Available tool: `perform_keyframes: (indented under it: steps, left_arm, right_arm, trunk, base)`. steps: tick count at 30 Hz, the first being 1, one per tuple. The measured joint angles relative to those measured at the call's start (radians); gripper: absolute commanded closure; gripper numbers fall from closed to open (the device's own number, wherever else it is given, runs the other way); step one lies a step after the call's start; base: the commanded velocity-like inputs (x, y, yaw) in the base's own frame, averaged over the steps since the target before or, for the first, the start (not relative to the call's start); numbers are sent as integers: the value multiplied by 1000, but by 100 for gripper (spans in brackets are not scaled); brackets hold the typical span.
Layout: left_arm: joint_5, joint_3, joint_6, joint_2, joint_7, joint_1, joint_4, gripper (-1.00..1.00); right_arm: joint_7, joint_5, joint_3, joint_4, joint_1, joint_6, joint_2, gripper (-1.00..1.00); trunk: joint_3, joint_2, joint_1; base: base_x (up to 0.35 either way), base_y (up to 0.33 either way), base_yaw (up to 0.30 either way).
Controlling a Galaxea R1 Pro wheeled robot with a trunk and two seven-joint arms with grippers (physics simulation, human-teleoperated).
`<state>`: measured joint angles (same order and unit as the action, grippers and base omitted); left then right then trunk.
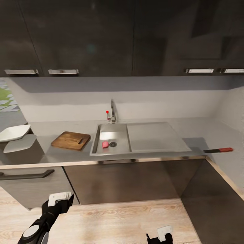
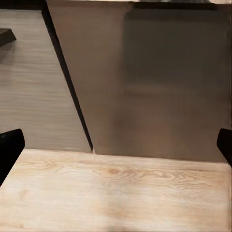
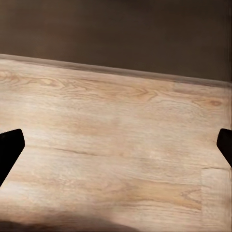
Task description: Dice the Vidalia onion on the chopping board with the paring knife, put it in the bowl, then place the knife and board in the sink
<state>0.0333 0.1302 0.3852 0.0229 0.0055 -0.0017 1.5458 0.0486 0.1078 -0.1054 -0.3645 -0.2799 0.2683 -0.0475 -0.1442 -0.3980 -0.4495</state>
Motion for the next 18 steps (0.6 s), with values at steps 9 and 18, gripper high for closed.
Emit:
perform_keyframes:
  steps: [9,18]
  left_arm:
    - [0,0,0,0,0,0,0,-100]
    - [0,0,0,0,-1,0,0,-100]
  right_arm:
    - [0,0,0,0,0,-2,0,-100]
    - [1,0,-1,0,0,-2,-1,-100]
  trunk:
    - [0,0,0]
    - [0,0,0]
  base:
    - [-8,-294,-76]
    - [0,-278,-9]
